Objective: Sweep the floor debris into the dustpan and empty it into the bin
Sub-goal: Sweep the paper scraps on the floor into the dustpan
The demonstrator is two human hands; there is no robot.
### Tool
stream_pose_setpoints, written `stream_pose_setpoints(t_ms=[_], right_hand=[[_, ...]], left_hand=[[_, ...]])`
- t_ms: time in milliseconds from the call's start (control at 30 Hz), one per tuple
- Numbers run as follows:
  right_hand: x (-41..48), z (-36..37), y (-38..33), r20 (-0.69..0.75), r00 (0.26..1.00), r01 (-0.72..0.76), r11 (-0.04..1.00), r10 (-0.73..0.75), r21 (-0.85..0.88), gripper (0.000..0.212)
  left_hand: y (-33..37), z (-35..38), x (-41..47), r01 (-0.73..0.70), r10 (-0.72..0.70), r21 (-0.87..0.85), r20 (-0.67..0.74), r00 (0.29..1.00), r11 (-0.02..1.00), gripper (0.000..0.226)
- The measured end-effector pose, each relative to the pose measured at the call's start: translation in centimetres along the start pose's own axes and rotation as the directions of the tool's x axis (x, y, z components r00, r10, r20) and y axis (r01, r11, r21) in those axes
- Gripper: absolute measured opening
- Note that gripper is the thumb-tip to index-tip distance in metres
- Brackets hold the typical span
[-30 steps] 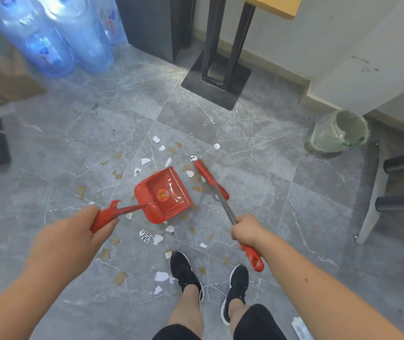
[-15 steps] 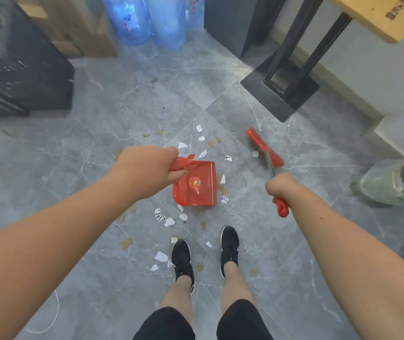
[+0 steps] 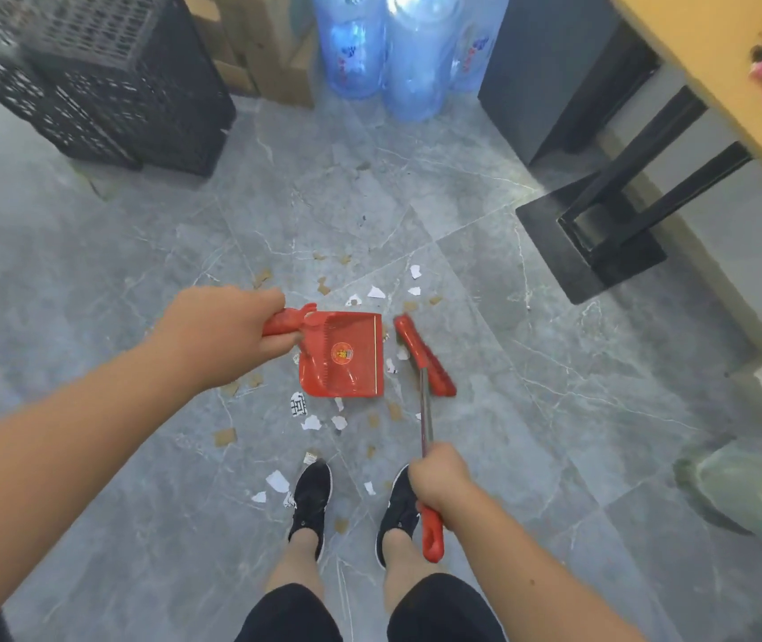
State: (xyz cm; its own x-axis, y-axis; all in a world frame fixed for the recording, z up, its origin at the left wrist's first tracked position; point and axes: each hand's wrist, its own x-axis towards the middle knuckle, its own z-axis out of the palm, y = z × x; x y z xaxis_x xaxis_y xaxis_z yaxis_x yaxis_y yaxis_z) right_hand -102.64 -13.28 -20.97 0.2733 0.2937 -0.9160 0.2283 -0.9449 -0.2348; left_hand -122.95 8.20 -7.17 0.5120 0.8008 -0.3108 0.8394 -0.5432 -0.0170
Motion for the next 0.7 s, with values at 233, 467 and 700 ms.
stream_pose_setpoints(t_ms=[233, 467, 700], right_hand=[[-1.3, -5.5, -3.6, 0.024, 0.999, 0.040, 0.994, -0.043, 0.104, 0.013], [8.4, -8.4, -12.2, -0.192, 0.975, 0.057, 0.961, -0.112, -0.271, 0.030], [12.1, -5.2, -15.6, -0.145, 0.985, 0.016, 0.889, -0.092, -0.457, 0.023]], left_hand=[[-3.2, 0.1, -2.4, 0.174, -0.175, -0.076, -0.008, 0.984, 0.982, 0.050], [-6.4, 1.0, -3.6, 0.271, -0.276, -0.106, -0.042, 0.960, 0.957, 0.054], [-10.7, 3.5, -3.4, 0.211, -0.234, -0.199, -0.102, 0.967, 0.957, 0.047]])
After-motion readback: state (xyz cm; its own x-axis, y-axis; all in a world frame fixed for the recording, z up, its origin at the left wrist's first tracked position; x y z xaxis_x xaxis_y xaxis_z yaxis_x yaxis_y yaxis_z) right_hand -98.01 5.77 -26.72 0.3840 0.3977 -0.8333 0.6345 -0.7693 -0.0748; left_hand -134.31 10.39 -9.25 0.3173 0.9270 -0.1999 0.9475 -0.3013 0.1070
